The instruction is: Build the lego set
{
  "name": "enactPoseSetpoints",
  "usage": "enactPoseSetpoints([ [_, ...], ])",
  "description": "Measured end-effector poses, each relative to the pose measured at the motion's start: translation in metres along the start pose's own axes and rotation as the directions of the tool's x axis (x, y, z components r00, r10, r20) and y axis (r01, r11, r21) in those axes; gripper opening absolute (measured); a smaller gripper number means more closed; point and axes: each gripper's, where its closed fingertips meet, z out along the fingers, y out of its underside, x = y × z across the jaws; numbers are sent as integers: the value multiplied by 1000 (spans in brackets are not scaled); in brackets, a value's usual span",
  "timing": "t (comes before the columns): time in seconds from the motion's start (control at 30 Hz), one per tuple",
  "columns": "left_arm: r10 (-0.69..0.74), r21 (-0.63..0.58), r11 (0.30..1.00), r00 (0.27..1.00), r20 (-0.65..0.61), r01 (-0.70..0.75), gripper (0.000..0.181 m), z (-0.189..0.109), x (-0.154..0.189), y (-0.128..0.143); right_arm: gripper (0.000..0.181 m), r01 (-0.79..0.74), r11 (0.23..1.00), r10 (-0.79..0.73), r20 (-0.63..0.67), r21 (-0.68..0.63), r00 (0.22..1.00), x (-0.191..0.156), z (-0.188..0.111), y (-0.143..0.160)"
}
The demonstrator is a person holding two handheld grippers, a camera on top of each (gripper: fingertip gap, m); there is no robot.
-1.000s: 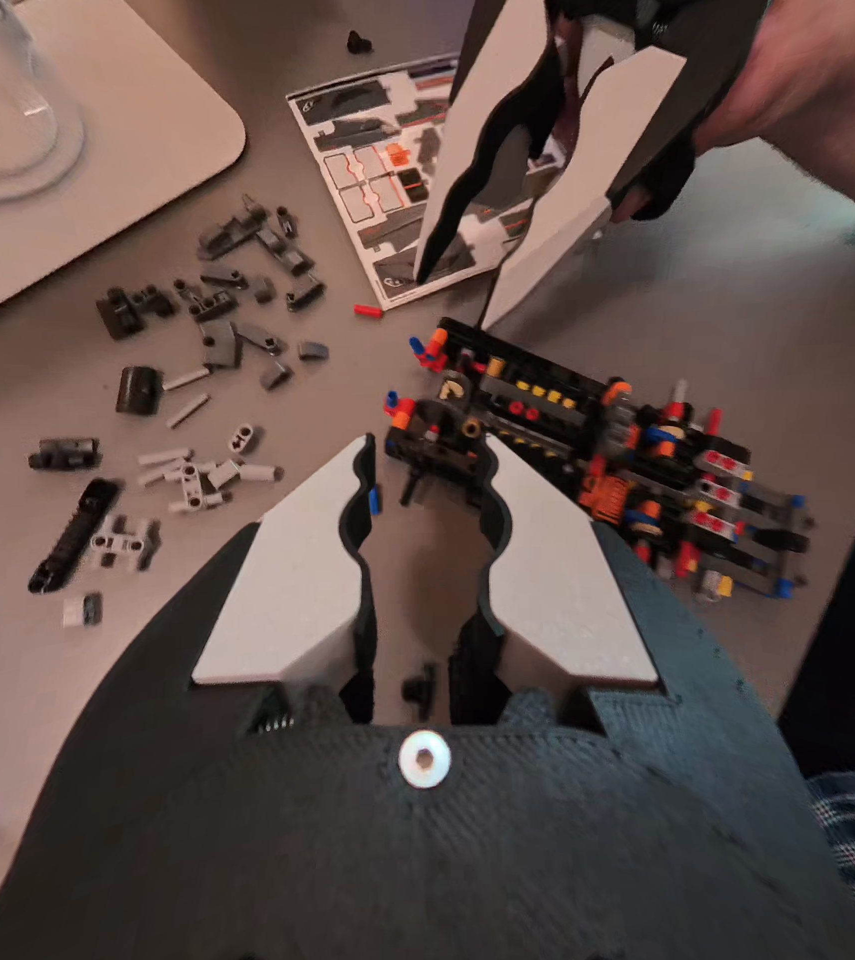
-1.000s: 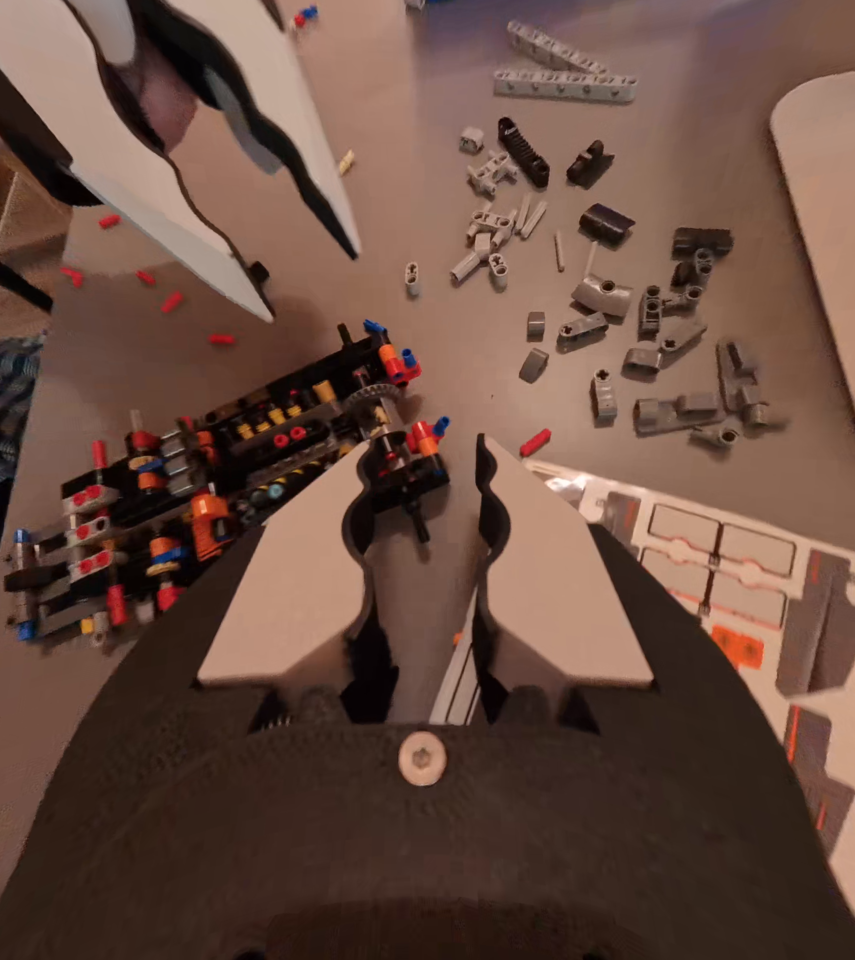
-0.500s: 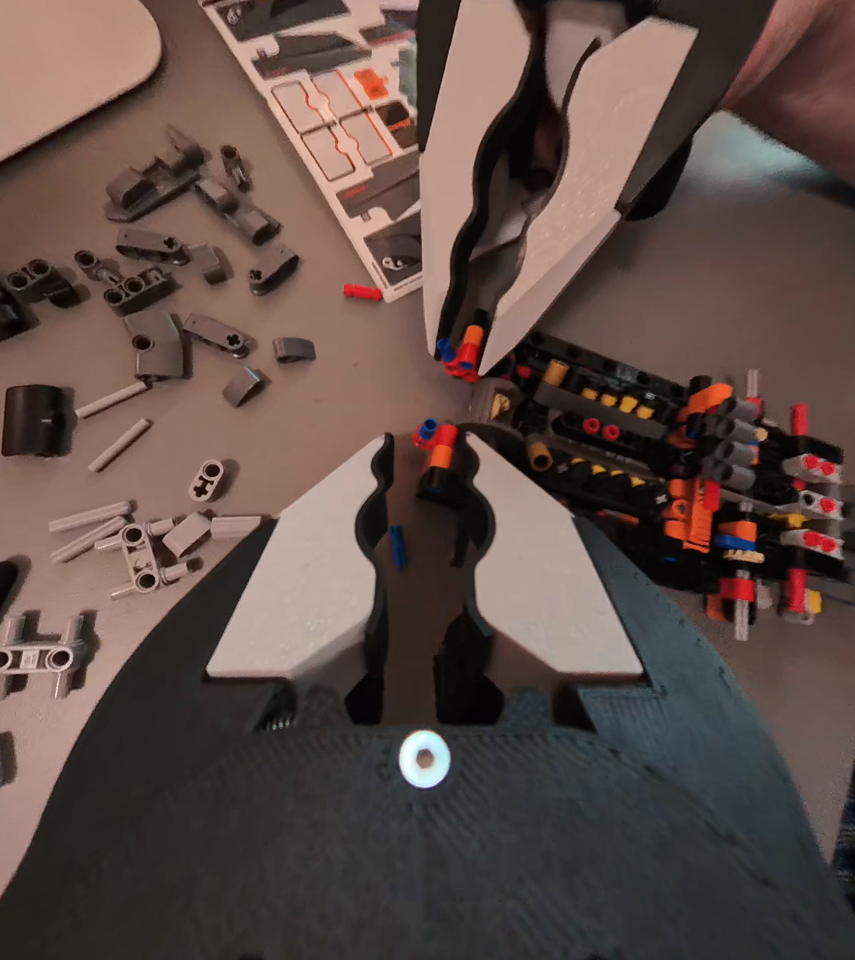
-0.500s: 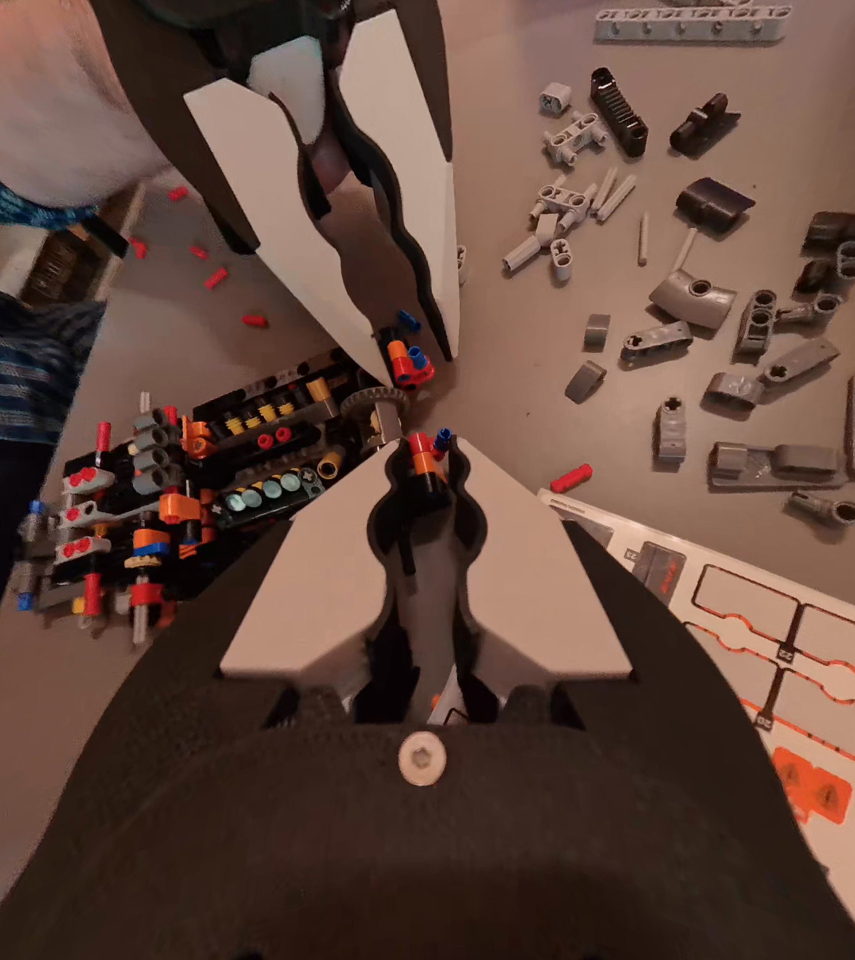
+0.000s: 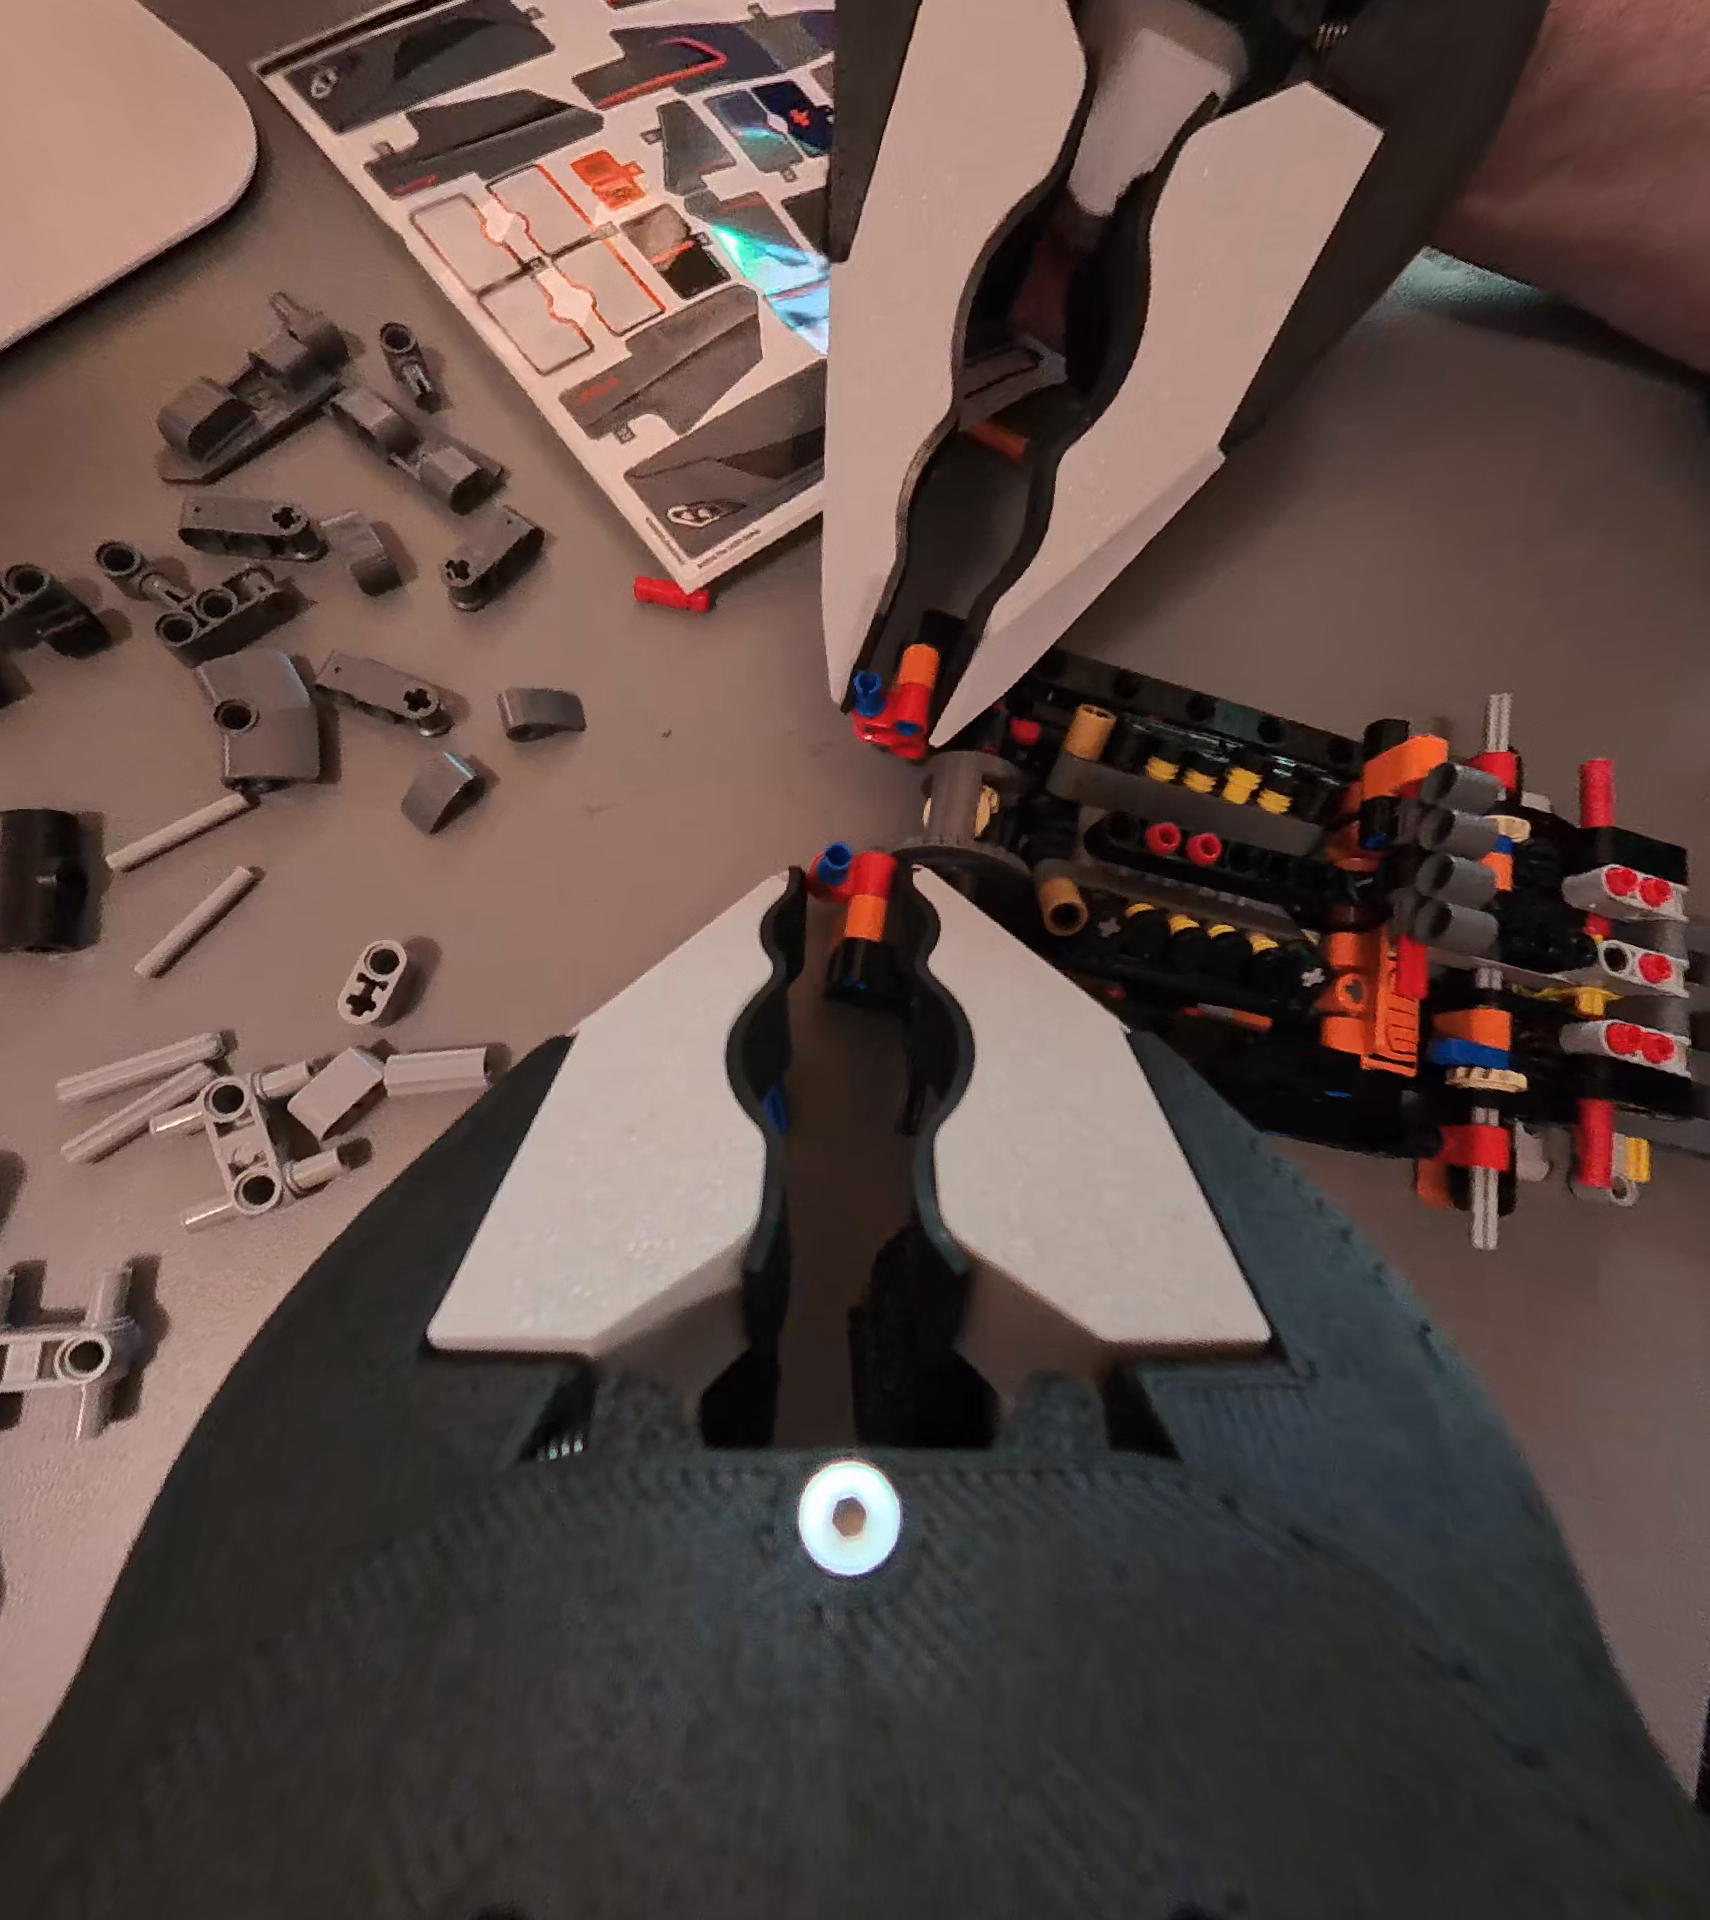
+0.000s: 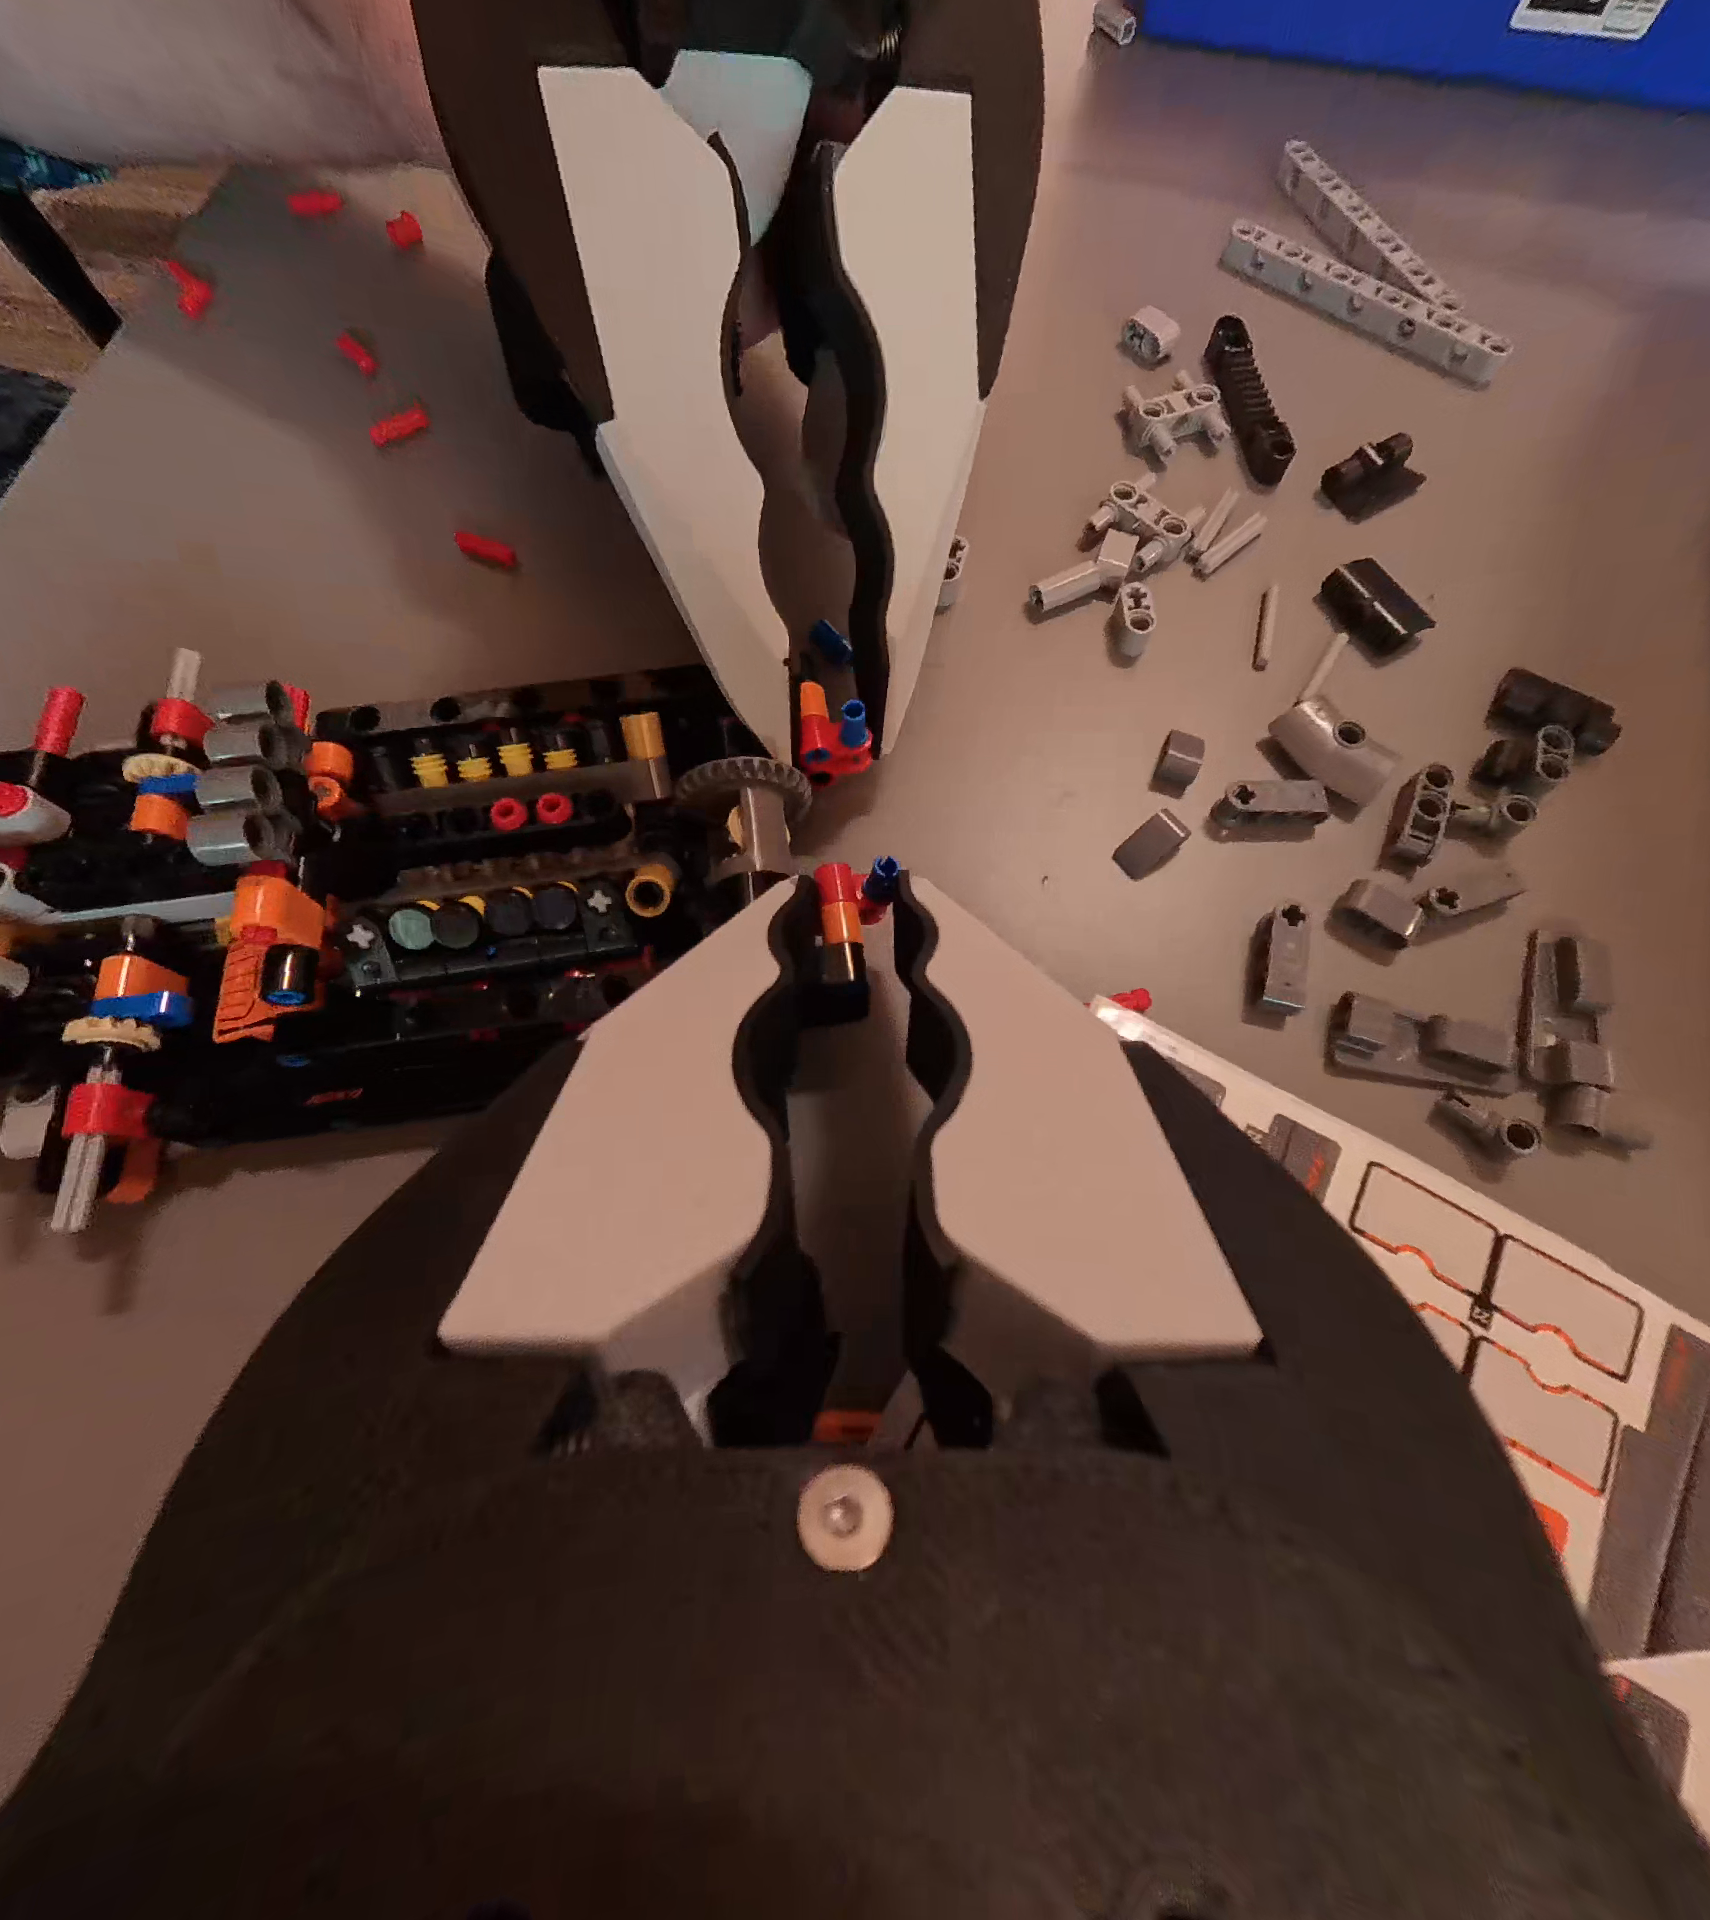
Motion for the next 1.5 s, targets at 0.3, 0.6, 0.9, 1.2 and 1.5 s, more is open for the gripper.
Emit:
enactPoseSetpoints([
  [0.3, 14, -16, 1000, 1000, -8, -14, 17, 2, 0, 0, 11, -79, 997, 78, 76, 2, 994, 2, -2, -5],
  [0.6, 21, -22, 1000, 1000, -10, -21, 16, 1, 0, 1, 12, -94, 996, 94, 95, -7, 991, 0, 0, 0],
  [0.9, 75, -35, 997, 997, 27, -74, 16, 1, 2, 3, 12, 193, 979, -197, -65, -61, 978, -2, -1, -1],
  [1.2, 59, -39, 998, 997, 41, -57, 25, -3, 0, 3, 31, 120, 992, -123, -83, -42, 989, 2, -8, -6],
  [1.5, -2, -93, 996, 999, 39, 5, 31, -39, 3, 21, 26, -44, 994, 41, -34, -100, 999, -2, -27, 17],
])
